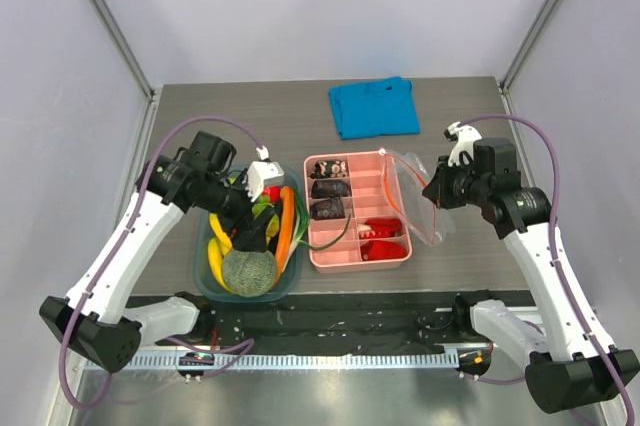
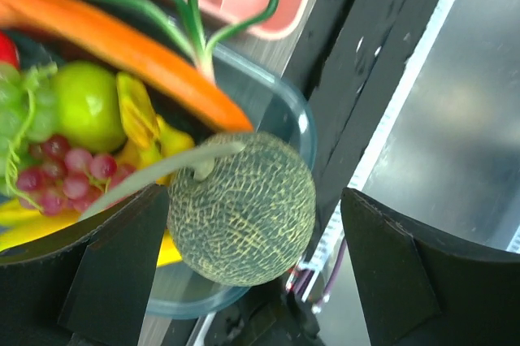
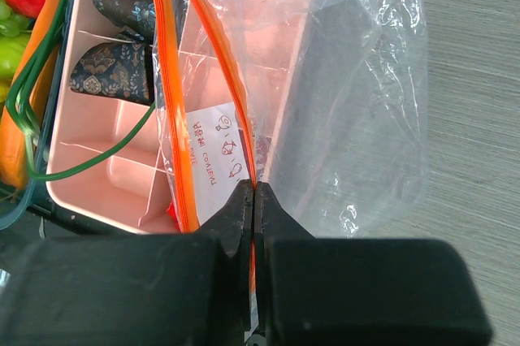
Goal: Place the food in the zip-top bag and seal the zipper
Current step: Pick up the fake vegetable from the bin.
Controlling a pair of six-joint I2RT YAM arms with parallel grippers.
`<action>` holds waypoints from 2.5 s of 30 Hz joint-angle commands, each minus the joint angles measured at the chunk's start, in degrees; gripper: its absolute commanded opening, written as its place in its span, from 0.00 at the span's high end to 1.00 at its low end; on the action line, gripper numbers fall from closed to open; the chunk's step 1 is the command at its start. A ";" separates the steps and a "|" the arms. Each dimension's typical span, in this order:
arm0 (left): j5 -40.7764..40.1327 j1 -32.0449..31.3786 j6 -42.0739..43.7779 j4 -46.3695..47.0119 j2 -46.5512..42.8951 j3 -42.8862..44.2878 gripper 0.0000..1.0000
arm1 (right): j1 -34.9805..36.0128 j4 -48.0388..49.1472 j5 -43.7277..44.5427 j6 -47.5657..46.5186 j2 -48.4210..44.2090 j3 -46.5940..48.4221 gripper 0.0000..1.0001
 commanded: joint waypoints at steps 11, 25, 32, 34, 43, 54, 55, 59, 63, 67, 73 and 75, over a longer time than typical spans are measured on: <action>-15.10 0.34 -5.22 10.95 2.33 -6.79 0.11 | -0.09 2.34 -0.36 0.65 -0.68 0.48 0.99; -7.81 0.25 -8.65 10.60 7.52 -11.89 0.43 | -0.09 2.51 -0.36 0.30 -0.59 0.39 0.99; -7.89 0.34 -10.49 12.18 11.39 -12.25 0.46 | -0.09 2.51 -0.53 0.21 -0.41 0.39 0.99; -8.41 0.25 -11.02 12.36 12.62 -11.55 0.46 | -0.18 2.51 -0.53 0.21 -0.41 0.30 0.99; -5.18 0.25 -10.94 9.11 14.29 -8.73 0.77 | -0.18 2.69 -0.44 0.30 -0.50 -0.05 0.99; 2.58 0.25 -9.09 0.58 10.16 -1.70 1.00 | -0.09 3.21 -0.97 0.83 -0.41 -0.40 0.99; 1.61 0.25 -9.27 0.49 10.34 -1.61 1.00 | -0.09 3.22 -1.06 0.74 -0.41 -0.40 0.99; -5.34 0.25 -11.73 3.12 10.17 -3.89 0.62 | -0.18 3.22 -1.06 1.00 -0.67 -0.40 0.99; -6.75 -0.54 -15.33 11.10 7.09 -8.37 0.53 | -0.09 3.22 -0.97 0.91 -1.11 -0.66 0.99; -8.07 -2.64 -17.35 16.13 8.13 -10.48 0.51 | -0.18 3.30 -0.88 0.92 -1.38 -0.93 0.99; -9.65 -4.22 -18.15 20.79 11.82 -12.33 0.45 | -0.09 3.22 -0.79 0.92 -1.64 -0.84 0.99; -10.79 -4.58 -17.80 21.06 12.88 -12.33 0.43 | -0.18 3.04 -0.71 0.92 -1.73 -0.84 0.99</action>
